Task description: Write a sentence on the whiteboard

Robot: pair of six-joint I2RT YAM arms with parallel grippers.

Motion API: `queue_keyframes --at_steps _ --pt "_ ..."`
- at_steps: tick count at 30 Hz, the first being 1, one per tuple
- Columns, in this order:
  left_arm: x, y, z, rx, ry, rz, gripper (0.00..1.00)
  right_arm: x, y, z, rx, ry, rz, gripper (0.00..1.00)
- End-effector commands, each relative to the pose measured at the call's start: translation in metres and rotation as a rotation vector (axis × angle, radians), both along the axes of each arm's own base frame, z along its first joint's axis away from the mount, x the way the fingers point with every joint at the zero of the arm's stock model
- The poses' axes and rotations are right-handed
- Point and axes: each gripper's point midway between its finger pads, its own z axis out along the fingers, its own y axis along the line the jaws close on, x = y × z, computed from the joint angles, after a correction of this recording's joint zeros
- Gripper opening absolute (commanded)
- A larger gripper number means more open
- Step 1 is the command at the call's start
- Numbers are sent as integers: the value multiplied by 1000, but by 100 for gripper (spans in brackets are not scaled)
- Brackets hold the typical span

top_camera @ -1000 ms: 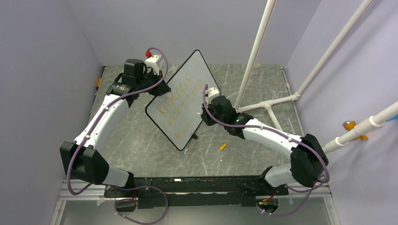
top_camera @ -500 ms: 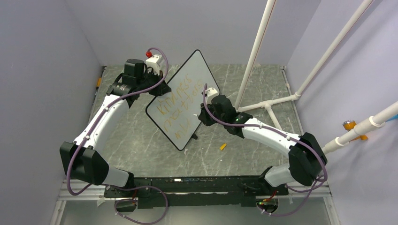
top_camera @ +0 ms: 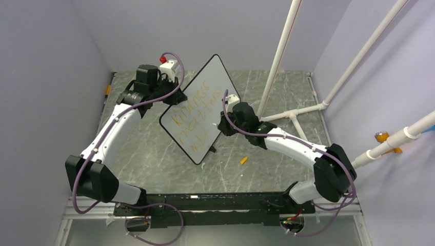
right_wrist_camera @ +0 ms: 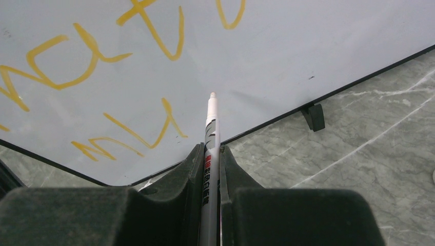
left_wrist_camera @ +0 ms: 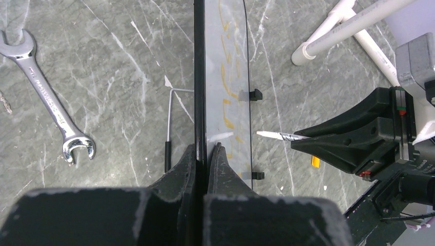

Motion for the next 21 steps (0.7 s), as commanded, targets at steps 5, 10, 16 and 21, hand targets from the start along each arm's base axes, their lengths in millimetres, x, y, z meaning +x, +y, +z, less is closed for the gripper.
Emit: queue_keyframes --at_steps 5,10,16,21 --pt "-8 50 -61 314 101 81 0 18 10 26 61 -59 0 0" --pt "-8 50 -60 314 99 81 0 22 13 24 62 -52 4 0" --pt "-8 50 -61 316 100 82 0 25 19 22 64 -43 17 0" --pt "-8 50 -60 317 97 82 0 23 22 20 65 -34 31 0"
